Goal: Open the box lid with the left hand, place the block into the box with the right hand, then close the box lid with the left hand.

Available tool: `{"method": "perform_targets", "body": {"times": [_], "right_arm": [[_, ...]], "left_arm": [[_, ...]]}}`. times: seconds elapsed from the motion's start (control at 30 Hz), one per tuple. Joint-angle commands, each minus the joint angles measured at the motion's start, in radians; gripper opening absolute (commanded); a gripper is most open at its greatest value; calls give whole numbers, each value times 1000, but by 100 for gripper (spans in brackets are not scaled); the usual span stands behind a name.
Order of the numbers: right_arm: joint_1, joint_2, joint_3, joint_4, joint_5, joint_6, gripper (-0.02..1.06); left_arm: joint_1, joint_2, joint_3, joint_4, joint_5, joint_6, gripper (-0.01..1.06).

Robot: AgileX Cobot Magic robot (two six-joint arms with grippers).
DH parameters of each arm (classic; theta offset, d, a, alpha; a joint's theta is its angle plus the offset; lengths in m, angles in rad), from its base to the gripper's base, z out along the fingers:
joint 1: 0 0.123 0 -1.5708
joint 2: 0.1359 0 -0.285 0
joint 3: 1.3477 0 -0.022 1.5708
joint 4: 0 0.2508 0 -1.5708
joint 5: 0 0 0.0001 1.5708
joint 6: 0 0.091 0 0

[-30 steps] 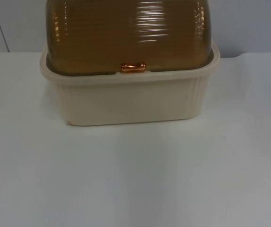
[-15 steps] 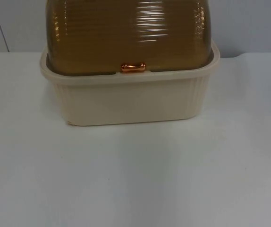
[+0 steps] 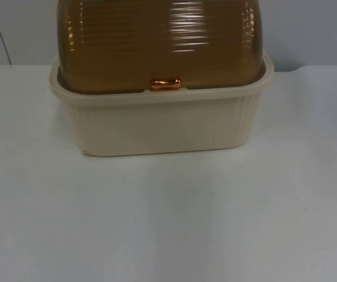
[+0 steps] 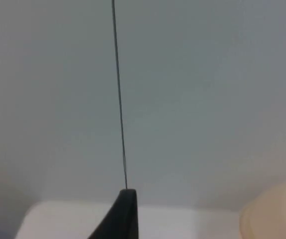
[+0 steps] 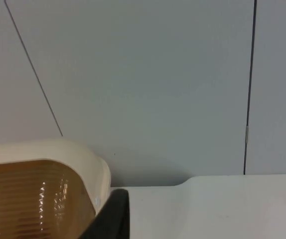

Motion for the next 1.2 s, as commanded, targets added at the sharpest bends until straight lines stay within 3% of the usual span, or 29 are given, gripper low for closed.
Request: {"method": "perform_targets", "body": {"times": [0.0, 0.13, 0.27, 0.3, 0.43, 0.47, 0.53, 0.57, 0.67, 0.8, 0.93, 1.0, 1.13, 1.17], "right_arm": [[-4, -7, 1, -2, -43, -1, 105], [-4, -7, -11, -4, -26, -1, 105], [-4, -7, -14, -24, 41, -57, 105], [-4, -7, -14, -24, 41, -57, 105], [-6, -55, -12, -170, 29, -33, 105], [-6, -84, -12, -264, 11, 49, 105], [-6, -99, -12, -296, 9, 83, 105], [-6, -152, -12, -380, 17, 171, 105], [-6, -248, -12, -441, 66, 213, 105], [-6, -374, -12, -448, 58, 213, 105], [-6, -482, -14, -457, -31, 173, 105], [-6, -514, -23, -457, -22, 152, 105], [-6, -573, -75, -404, 88, 88, 105], [-1, -607, -98, -345, 142, 28, 105]], "left_arm": [[-7, -21, -7, 30, -55, 1, 105], [-7, -63, -7, -32, -66, -1, 105], [-7, -104, -7, -23, 75, 25, 105], [-7, -104, -7, -23, 75, 25, 105], [-7, -142, -7, -23, 112, 97, 105], [-7, -156, -7, -23, 103, 97, 105], [-7, -176, -7, -23, 94, 97, 105], [-7, -212, -7, -23, 97, 97, 105], [-7, -282, -7, -23, 125, 102, 105], [-7, -390, -7, -27, 129, 101, 105], [-7, -508, -7, -27, 50, 113, 105], [-7, -559, -7, -32, 37, 114, 105], [-7, -665, -7, -68, 134, 171, 105], [-7, -716, -7, -106, 223, 232, 105]]}}
